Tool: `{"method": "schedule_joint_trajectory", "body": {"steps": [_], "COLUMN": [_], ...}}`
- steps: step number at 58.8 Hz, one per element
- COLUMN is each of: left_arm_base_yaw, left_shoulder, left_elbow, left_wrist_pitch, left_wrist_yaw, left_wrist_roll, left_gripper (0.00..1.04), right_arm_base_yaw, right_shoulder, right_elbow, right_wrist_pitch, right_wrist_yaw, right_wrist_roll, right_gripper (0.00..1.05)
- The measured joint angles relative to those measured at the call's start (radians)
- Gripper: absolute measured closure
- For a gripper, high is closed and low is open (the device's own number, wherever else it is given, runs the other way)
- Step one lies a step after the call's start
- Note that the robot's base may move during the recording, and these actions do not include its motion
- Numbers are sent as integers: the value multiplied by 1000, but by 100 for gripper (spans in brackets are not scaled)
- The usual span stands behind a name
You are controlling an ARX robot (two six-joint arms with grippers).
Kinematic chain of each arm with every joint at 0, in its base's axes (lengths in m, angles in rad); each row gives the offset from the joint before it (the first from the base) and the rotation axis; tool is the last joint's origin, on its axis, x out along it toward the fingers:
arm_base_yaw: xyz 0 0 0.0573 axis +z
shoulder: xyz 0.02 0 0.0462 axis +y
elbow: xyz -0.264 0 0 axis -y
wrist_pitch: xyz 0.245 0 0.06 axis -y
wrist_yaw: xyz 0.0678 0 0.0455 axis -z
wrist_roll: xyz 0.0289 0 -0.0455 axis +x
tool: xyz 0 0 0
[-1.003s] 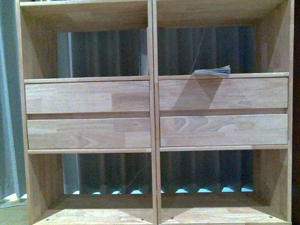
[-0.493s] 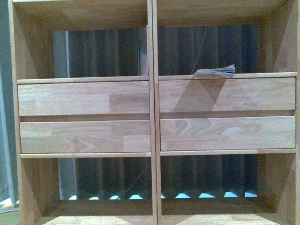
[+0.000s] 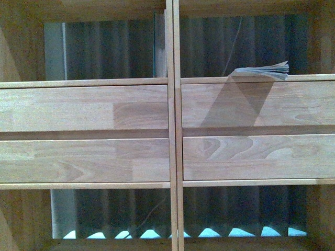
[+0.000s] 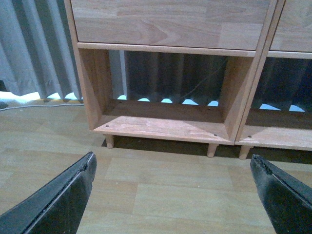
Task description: Organize books on shelf
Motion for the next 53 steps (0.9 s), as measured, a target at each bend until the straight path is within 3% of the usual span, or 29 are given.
{"method": "schedule_joint_trajectory", "body": {"steps": [53], "left_arm_base_yaw": [0], "left_shoulder": [0], "left_elbow": [0], "left_wrist_pitch": [0], "left_wrist_yaw": [0], "left_wrist_roll": [0], "left_gripper": [7], "right_arm_base_yaw": [0], "right_shoulder": [0], "right_elbow": [0], "right_wrist_pitch": [0], "right_wrist_yaw": [0], "right_wrist_roll": [0], "right_gripper": [7]}}
